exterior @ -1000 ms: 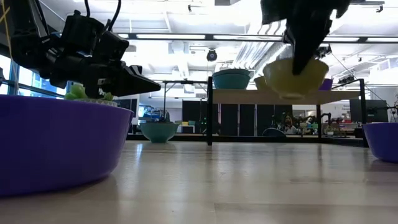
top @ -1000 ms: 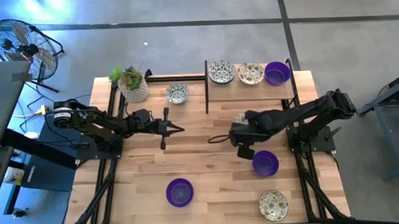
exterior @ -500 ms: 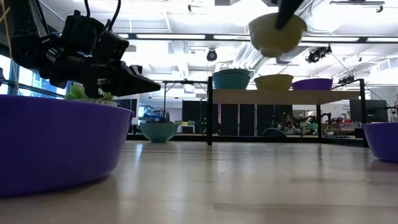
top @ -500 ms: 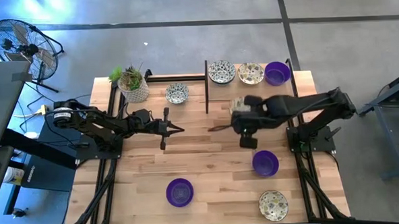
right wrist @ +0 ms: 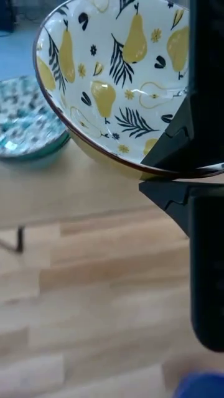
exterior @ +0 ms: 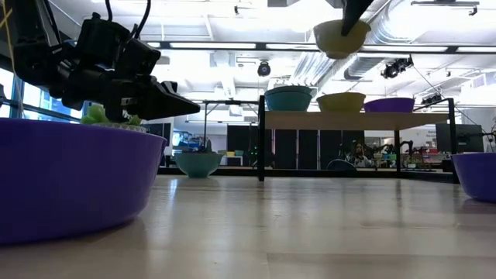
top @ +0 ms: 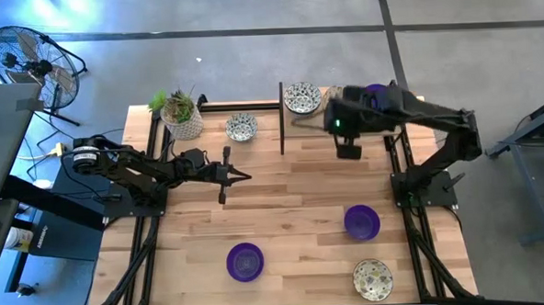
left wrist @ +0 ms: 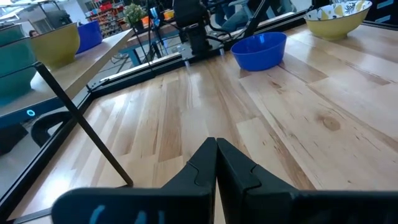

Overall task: Pick & Place Mini bowls
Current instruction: Stack the top white patterned bowl on the white patterned bowl on the shelf

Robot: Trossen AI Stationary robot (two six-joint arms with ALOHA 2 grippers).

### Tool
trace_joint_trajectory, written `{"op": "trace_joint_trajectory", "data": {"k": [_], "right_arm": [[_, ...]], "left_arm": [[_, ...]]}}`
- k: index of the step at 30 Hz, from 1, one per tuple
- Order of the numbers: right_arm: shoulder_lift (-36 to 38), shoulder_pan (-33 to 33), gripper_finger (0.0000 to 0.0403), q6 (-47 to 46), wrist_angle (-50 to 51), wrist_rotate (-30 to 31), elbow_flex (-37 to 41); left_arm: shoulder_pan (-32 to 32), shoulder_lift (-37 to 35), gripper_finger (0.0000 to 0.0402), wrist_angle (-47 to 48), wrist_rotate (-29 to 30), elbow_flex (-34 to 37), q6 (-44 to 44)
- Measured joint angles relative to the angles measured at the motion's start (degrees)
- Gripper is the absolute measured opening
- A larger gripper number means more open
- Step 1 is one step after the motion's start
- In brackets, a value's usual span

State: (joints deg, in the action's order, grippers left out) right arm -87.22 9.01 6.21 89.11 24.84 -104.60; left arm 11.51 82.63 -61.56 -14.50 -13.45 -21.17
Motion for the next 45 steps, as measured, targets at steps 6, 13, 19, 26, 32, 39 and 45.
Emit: {"op": "trace_joint_trajectory", "data": {"k": [6, 13, 19, 26, 32, 39, 45], "right_arm": [[0.0, 11.5, 0.0012, 10.7, -1.2, -2.1, 2.1], [0.0, 19.9, 0.0015, 19.2, -6.9, -8.9, 5.9], [0.0, 23.2, 0.0014, 22.5, -9.5, -13.3, 9.0], [0.0, 25.5, 0.0014, 25.2, -13.0, -15.1, 11.6], [-0.3, 26.4, 0.0014, 25.9, -13.4, -16.5, 11.8], [-2.0, 27.0, 0.0014, 26.2, -13.5, -17.7, 11.8], [-3.6, 27.0, 0.0014, 26.9, -13.3, -17.6, 11.8]], "left_arm": [[0.0, 0.0, 0.0001, 0.0, 0.0, 0.0, 0.0], [0.0, 0.0, 0.0001, 0.0, 0.0, 0.0, 0.0], [0.0, 0.0, 0.0001, 0.0, 0.0, 0.0, 0.0], [0.0, 0.0, 0.0001, 0.0, 0.0, 0.0, 0.0], [0.0, 0.0, 0.0001, 0.0, 0.0, 0.0, 0.0], [0.0, 0.0, 0.0001, 0.0, 0.0, 0.0, 0.0], [0.0, 0.0, 0.0001, 0.1, 0.0, 0.0, 0.0]]}}
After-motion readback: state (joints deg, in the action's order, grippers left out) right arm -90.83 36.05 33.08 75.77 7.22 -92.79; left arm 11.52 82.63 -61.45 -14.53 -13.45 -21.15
